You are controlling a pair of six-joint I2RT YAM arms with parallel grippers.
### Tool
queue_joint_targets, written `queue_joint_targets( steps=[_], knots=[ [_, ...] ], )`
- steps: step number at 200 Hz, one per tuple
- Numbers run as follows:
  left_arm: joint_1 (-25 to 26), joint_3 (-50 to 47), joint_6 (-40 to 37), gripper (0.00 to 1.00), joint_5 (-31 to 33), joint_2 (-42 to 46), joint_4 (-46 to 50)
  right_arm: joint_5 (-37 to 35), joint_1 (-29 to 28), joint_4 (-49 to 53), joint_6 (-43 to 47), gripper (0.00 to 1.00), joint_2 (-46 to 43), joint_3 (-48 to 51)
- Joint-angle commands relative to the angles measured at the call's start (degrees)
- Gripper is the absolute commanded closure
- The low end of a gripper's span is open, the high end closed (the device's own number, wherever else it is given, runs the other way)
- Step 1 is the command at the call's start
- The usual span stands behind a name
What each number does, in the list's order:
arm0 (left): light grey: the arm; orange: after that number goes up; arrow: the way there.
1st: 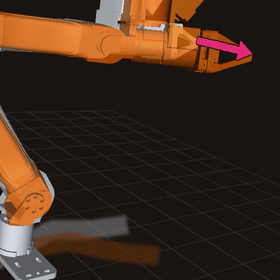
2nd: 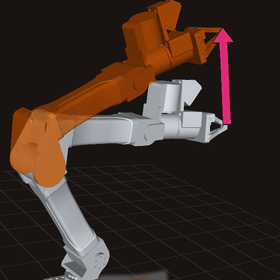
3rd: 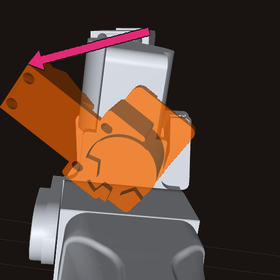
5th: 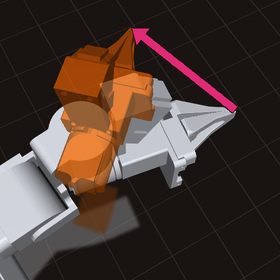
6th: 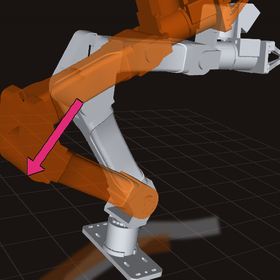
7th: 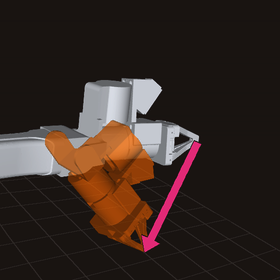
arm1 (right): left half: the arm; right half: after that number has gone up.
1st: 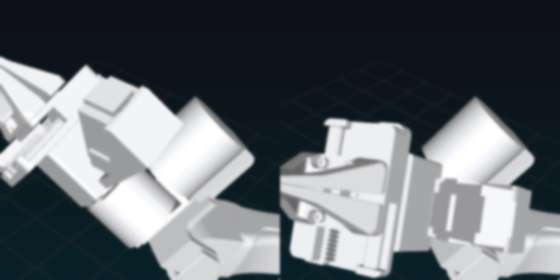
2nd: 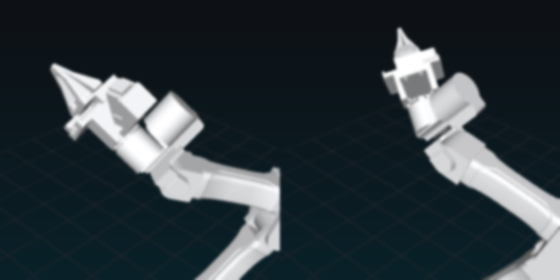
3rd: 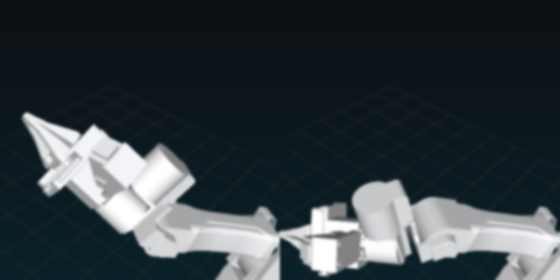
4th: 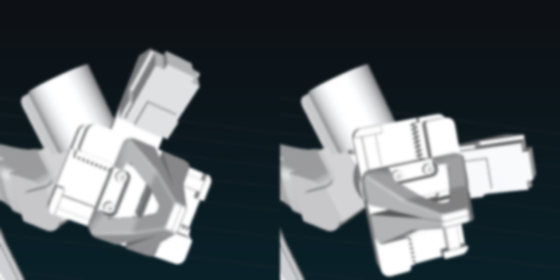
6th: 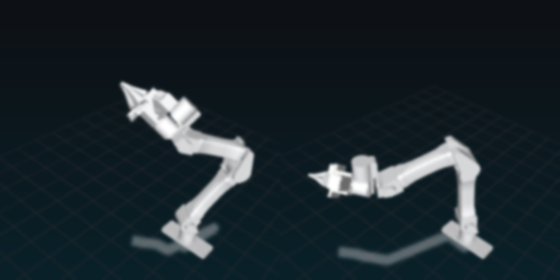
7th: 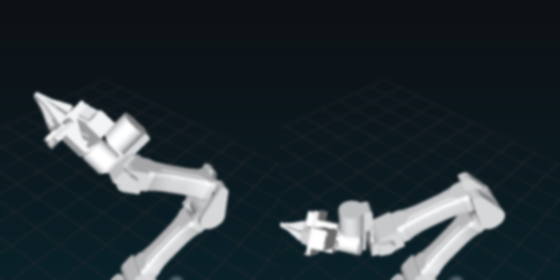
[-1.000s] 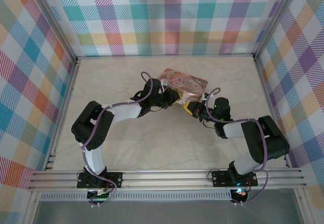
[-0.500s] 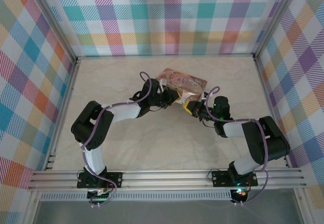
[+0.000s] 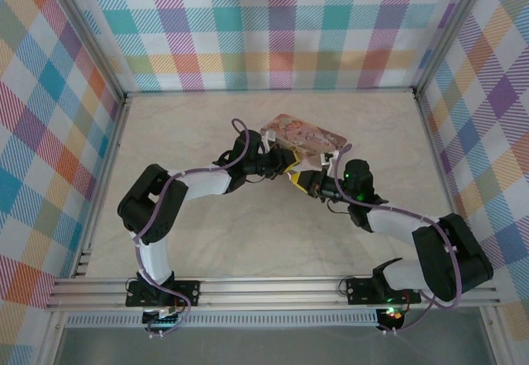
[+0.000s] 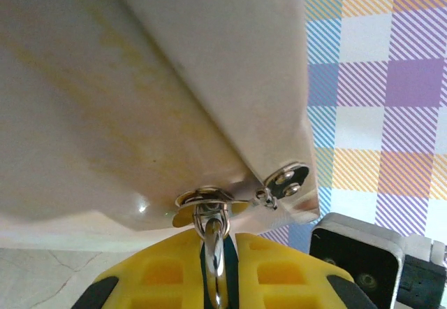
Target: Unlock a padlock with a key
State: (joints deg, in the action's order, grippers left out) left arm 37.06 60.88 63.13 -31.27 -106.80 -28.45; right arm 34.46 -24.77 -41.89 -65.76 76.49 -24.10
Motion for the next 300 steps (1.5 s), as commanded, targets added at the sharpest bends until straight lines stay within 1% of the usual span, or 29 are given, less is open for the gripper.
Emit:
queue_joint_targets(
  steps=[1, 45, 71, 92, 123, 145, 222, 300],
  knots=[
    [0.6, 0.7, 1.4, 0.96, -5.2, -0.3, -5.5, -2.1, -0.2, -1.7, -0.9, 1.00, 1.9, 0.9],
    [0.3, 0.6, 2.3, 0.97, -7.2, -0.7, -5.6, -5.3, 0.0, -4.4, -1.6, 1.00, 3.8, 2.0],
    [-0.1, 0.1, 2.6, 0.97, -7.2, -0.7, -5.7, -6.4, 0.5, -4.7, -1.8, 1.00, 3.1, 3.5],
    [-0.3, -0.1, 2.8, 0.97, -7.2, -0.6, -6.3, -7.2, 1.6, -3.4, -1.7, 1.00, 0.7, 5.2],
    [-0.4, 0.0, 2.8, 0.96, -7.1, -0.8, -6.3, -7.4, 2.7, 1.4, 0.0, 1.00, -3.4, 5.6],
    [-0.4, 0.0, 3.1, 0.96, -7.3, -1.0, -6.8, -8.2, 2.9, 2.8, 0.4, 1.00, -4.2, 6.0],
    [-0.4, -0.5, 3.8, 0.95, -8.1, -1.0, -8.5, -7.8, 2.9, 0.0, 0.4, 1.00, 0.8, 4.0],
    [-0.4, -1.5, 3.8, 0.95, -8.2, -1.4, -9.3, -5.4, 2.8, -6.3, -2.4, 1.00, 4.0, 2.7]
  ],
)
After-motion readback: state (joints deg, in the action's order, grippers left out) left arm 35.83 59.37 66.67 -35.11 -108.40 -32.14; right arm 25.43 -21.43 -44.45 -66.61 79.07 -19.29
